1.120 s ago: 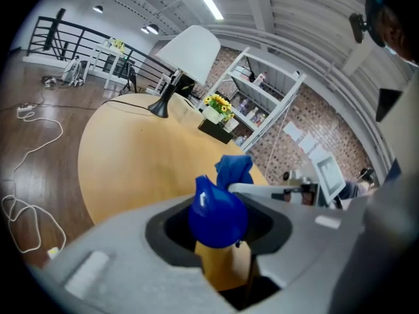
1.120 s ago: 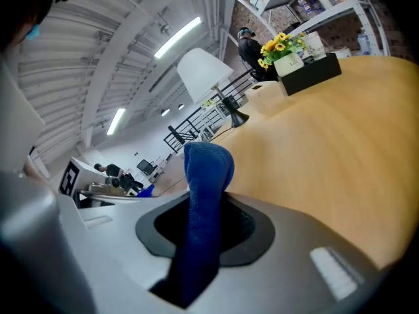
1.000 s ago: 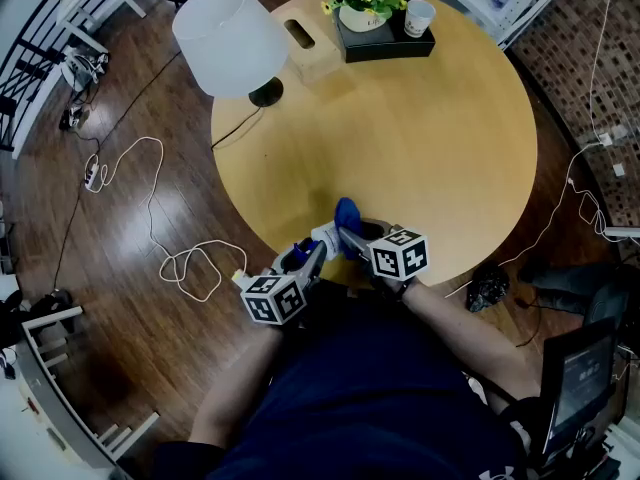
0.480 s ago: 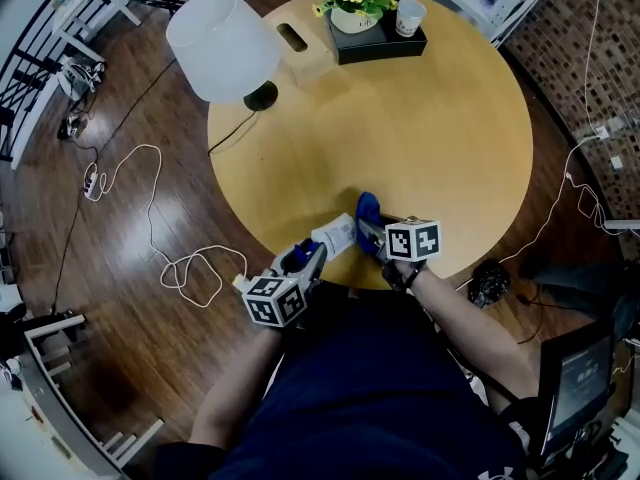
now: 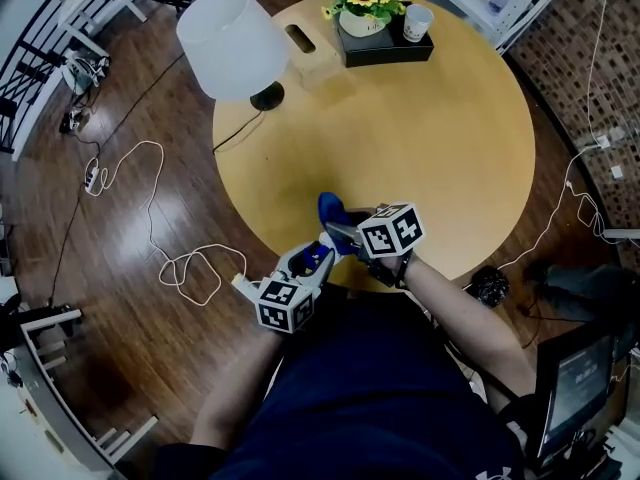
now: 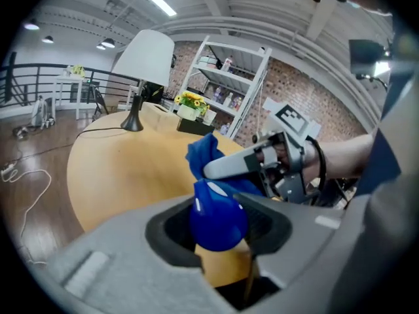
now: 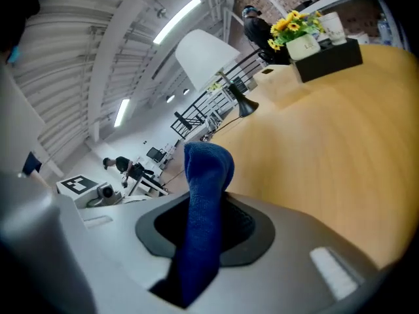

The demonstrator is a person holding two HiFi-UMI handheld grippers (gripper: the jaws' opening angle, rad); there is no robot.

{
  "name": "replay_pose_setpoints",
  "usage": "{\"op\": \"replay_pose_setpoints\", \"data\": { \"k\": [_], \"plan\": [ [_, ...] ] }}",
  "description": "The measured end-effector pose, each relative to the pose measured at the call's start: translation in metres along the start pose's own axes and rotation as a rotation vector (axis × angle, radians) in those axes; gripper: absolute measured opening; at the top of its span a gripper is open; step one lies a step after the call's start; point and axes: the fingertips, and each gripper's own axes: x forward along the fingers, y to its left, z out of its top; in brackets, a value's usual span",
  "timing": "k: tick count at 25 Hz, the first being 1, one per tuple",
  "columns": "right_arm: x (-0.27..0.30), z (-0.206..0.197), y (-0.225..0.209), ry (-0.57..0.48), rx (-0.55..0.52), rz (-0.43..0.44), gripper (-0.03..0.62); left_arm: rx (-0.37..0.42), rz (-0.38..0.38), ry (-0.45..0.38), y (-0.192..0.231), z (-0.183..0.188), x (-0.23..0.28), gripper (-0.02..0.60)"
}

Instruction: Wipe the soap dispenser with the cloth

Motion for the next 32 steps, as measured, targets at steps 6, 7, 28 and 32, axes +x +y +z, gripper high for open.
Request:
{"op": "replay_pose_setpoints", "data": {
  "k": [6,7,28,32],
  "plan": [
    [-0.014,-0.026,-0.062,0.011,0.121,-0.1,0.101,-0.003,0.004,0.009,0.0,0.0,-0.003,0.143],
    [-0.016,-0.031,-0.071,0.012,0.147,-0.111,0.101,0.005,0.003,0.009,0.0,0.0,-0.003,0.144],
    [-0.119,-0.068,-0.118,-0.183,0.341,-0.301,0.103,1.092,-0.372,0.651,-0.064,0.004,0.047,0.144],
    [-0.125,-0.073,-0.113,-0.201,0.323,-0.289,0.103,1.299,-0.423,0.735,-0.074,-0.007,0.049,0.146]
  ]
}}
